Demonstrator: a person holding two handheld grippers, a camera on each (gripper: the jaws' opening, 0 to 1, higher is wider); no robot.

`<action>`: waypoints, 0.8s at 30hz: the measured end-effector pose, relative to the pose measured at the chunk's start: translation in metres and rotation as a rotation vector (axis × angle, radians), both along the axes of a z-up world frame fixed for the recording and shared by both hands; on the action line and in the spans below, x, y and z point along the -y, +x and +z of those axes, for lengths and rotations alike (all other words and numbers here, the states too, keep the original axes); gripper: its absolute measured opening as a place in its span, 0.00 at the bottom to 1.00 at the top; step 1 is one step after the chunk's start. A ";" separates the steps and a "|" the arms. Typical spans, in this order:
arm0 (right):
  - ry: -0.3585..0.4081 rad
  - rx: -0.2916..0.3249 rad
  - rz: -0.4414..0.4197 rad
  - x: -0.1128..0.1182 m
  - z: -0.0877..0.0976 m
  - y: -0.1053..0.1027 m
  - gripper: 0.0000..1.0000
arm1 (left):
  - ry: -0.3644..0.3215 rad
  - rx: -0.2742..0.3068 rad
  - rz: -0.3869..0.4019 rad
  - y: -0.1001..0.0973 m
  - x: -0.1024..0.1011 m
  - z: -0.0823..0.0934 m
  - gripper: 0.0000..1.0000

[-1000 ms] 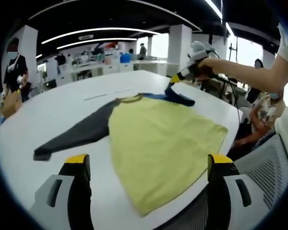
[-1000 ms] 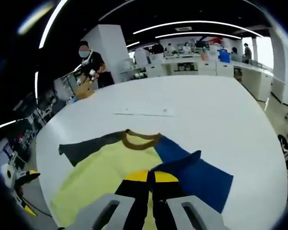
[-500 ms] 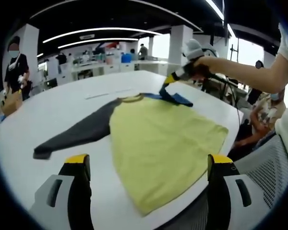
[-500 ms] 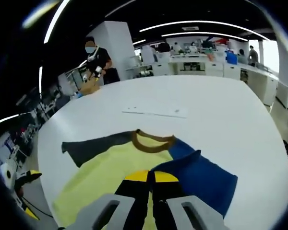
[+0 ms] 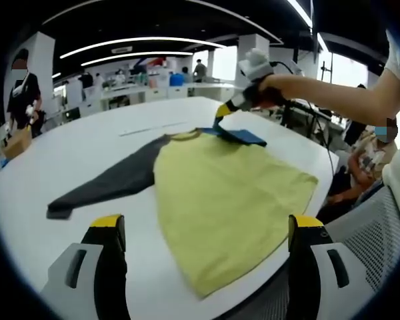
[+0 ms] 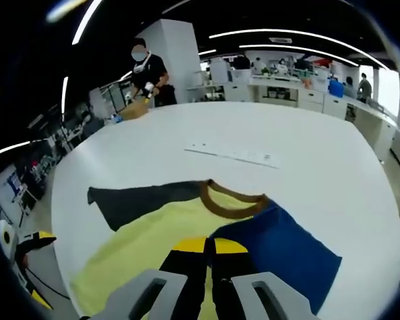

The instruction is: Fold the garment on the visible template until the final outline fits inside the template.

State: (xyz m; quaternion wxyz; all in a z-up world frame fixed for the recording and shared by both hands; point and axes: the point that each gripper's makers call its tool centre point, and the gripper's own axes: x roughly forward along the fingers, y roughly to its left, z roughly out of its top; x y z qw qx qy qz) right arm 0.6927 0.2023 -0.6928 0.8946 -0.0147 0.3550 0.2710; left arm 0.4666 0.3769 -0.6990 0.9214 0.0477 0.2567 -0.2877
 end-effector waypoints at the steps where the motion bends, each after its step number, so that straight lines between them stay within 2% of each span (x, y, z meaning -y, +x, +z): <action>1: -0.002 0.000 0.005 -0.002 0.000 0.001 0.00 | -0.002 0.002 0.003 0.001 -0.001 0.000 0.99; 10: -0.021 -0.011 0.072 -0.028 -0.002 0.003 0.00 | -0.002 0.000 0.025 0.001 -0.007 0.000 0.98; 24: -0.032 -0.016 0.104 -0.061 0.000 0.008 0.00 | 0.007 0.004 0.035 0.000 -0.011 0.000 0.98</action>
